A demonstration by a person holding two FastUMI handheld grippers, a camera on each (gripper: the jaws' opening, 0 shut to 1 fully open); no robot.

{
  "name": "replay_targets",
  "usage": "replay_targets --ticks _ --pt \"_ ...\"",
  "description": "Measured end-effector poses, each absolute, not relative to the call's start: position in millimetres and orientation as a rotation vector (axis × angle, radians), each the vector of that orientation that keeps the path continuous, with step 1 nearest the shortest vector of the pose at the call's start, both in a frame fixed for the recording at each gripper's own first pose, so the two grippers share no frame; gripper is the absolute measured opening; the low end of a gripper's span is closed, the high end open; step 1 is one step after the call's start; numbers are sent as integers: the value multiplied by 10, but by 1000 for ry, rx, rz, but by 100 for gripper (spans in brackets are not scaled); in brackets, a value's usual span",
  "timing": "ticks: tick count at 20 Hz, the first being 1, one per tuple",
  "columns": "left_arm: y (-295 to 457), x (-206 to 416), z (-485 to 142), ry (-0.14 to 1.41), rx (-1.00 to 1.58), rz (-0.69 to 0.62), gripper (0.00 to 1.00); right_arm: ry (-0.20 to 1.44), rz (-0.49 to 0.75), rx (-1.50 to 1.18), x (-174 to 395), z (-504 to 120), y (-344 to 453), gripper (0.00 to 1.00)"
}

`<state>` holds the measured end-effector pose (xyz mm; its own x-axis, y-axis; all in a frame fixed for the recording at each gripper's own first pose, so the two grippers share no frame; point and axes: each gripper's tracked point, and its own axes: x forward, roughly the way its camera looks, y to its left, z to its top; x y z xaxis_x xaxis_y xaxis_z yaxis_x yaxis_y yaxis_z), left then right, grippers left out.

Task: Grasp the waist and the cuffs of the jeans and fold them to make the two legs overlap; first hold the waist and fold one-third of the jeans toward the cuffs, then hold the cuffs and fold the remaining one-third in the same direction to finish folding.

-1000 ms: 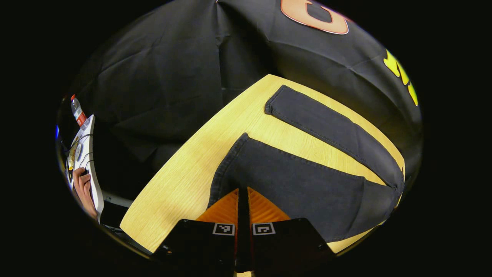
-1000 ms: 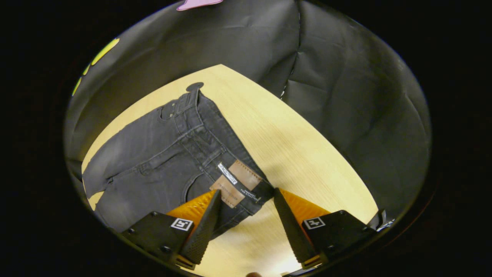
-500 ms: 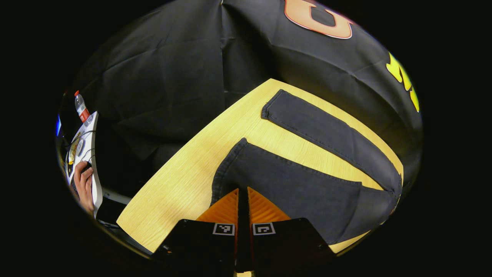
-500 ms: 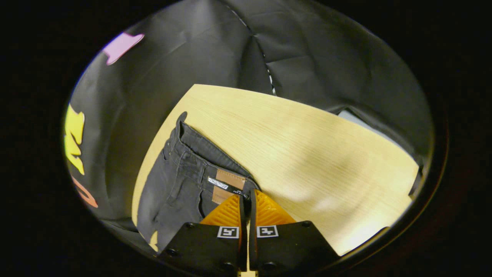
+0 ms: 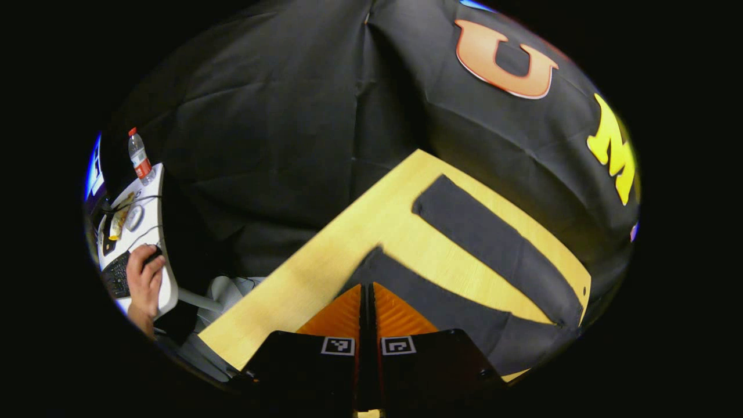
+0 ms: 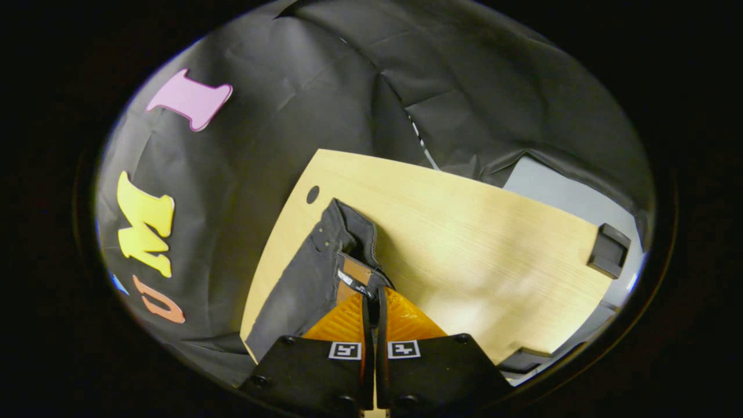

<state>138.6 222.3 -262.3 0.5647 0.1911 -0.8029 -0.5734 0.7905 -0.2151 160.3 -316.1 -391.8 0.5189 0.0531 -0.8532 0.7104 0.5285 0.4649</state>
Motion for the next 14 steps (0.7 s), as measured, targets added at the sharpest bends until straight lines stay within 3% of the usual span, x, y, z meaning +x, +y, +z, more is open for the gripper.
replay_targets --ticks 3,8,11,14 --pt "2206 1385 -2602 894 -452 439 3 981 -449 900 1617 -3922 -3156 2" --pt "2033 1171 -3301 969 -469 465 4 991 -443 878 1582 -3927 -3138 2" --pt "1896 1112 -3572 1037 -477 412 10 999 -461 873 1590 -3918 -3150 2" --pt "1994 950 -3695 1098 -364 443 57 1002 -476 874 1592 -3948 -3131 2"
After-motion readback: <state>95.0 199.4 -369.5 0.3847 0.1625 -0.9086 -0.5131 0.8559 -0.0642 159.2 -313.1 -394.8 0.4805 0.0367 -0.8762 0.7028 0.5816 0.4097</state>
